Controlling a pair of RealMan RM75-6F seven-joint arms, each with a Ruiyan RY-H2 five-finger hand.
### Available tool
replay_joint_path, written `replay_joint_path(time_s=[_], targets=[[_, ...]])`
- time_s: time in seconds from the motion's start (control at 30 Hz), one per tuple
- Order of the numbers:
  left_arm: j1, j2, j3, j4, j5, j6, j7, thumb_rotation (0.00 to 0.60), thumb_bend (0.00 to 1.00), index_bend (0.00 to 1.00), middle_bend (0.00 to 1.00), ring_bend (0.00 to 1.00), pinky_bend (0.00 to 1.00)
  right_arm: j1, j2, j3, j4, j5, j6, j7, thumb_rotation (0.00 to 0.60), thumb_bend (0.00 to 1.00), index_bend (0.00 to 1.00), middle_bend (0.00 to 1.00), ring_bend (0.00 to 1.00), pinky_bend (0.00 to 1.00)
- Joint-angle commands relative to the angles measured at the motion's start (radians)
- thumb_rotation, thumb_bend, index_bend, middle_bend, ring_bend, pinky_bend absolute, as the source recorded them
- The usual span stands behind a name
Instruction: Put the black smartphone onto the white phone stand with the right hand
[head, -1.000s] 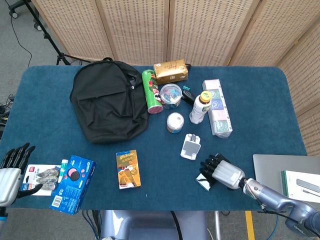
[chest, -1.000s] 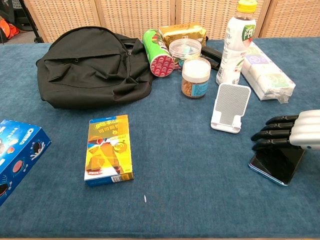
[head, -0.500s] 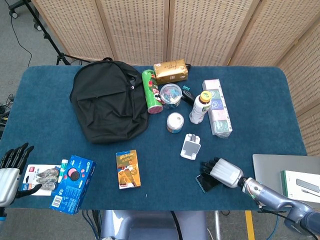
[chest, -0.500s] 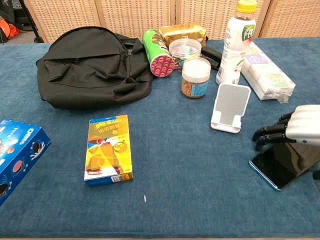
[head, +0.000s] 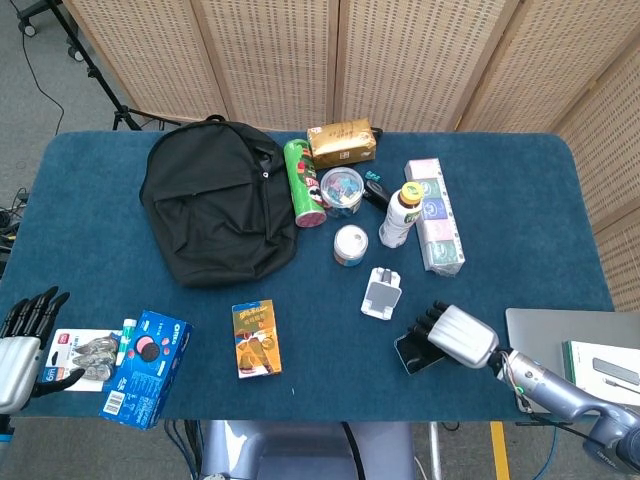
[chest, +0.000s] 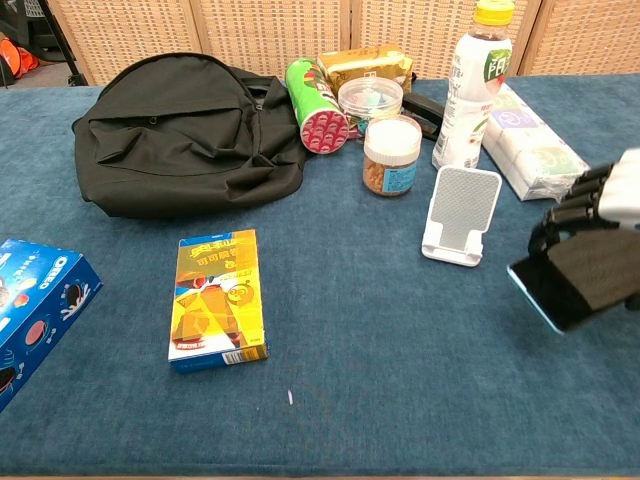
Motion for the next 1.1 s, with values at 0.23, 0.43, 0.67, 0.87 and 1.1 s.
replay_joint_path(time_s=[0.23, 0.43, 0.67, 0.87, 1.1], targets=[[-0.002, 0.024, -0.003, -0.018, 0.011, 0.008, -0.030, 0.600, 0.00, 0.00, 0.00, 0.00, 0.00, 0.046, 0.147, 0.136, -0.233, 0.035, 0.001, -0.323, 0.600, 0.34, 0.59, 0.52, 0.40, 0.34], [0.005, 0.048, 0.002, -0.019, 0.013, 0.014, -0.073, 0.600, 0.00, 0.00, 0.00, 0.00, 0.00, 0.078, 0.201, 0.219, -0.390, 0.048, -0.065, -0.625, 0.600, 0.34, 0.59, 0.52, 0.40, 0.34], [0.008, 0.062, 0.004, -0.017, 0.024, 0.021, -0.102, 0.600, 0.00, 0.00, 0.00, 0.00, 0.00, 0.106, 0.140, 0.298, -0.418, 0.085, -0.159, -0.976, 0.600, 0.34, 0.59, 0.52, 0.40, 0.34], [0.008, 0.068, 0.003, -0.014, 0.020, 0.020, -0.119, 0.600, 0.00, 0.00, 0.00, 0.00, 0.00, 0.096, 0.069, 0.312, -0.409, 0.065, -0.192, -1.275, 0.600, 0.35, 0.59, 0.52, 0.40, 0.34], [0.007, 0.072, 0.002, -0.013, 0.016, 0.017, -0.129, 0.600, 0.00, 0.00, 0.00, 0.00, 0.00, 0.087, 0.055, 0.296, -0.474, 0.081, -0.265, -1.386, 0.600, 0.36, 0.59, 0.52, 0.40, 0.34]])
